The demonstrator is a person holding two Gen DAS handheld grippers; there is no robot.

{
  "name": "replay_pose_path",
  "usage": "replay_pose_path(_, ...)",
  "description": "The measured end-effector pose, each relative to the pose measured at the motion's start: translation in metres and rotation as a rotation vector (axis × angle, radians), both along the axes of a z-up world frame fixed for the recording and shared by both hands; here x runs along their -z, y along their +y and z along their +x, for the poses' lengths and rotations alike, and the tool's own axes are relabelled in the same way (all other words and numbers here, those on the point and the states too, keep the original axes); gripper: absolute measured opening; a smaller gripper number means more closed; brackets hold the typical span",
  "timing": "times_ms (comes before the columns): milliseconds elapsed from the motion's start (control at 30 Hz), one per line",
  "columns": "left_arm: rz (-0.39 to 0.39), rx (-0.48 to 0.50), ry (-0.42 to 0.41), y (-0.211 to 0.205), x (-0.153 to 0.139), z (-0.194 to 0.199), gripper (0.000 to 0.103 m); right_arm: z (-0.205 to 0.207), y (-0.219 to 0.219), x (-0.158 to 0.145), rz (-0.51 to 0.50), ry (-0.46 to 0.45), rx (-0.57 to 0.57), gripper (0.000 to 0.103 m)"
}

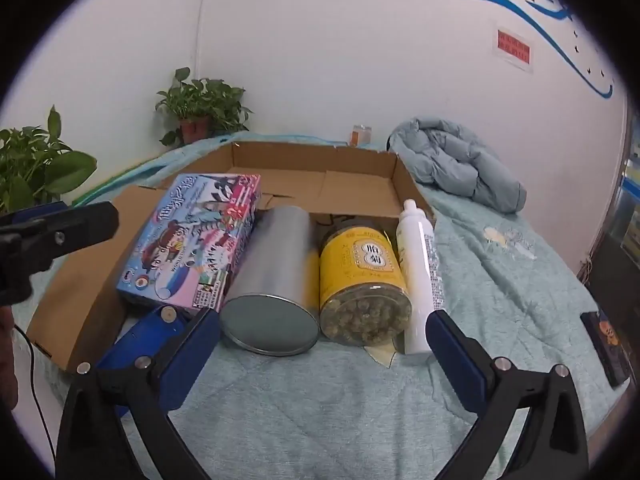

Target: Organize rigid objects

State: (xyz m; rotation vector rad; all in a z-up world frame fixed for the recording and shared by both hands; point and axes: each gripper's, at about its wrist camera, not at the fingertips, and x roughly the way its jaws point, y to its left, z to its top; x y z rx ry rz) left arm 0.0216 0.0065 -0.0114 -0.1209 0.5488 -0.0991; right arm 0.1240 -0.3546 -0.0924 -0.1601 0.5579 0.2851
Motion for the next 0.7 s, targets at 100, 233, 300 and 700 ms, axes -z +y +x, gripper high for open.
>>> replay_pose_path(100,0.04,-0.032,0.007,-0.001,0.001,0.007,0.103,0.01,-0.004,0.007,0.002,0.034,0.004,0.102)
replay_pose_path(233,0.093,-0.036,0.054,-0.008,0.008,0.016,0.103,0.021,-0.003,0.016,-0.003,0.082,-0.007,0.102)
replay_pose_path(300,0.102,-0.046,0.082,-0.009,0.014,0.022,0.103,0.022,-0.001,0.018,-0.013,0.083,-0.016,0.102)
replay_pose_path(700,0.093,-0.084,0.135,0.002,0.031,0.045,0.103,0.033,0.01,0.029,-0.036,0.133,-0.054,0.102)
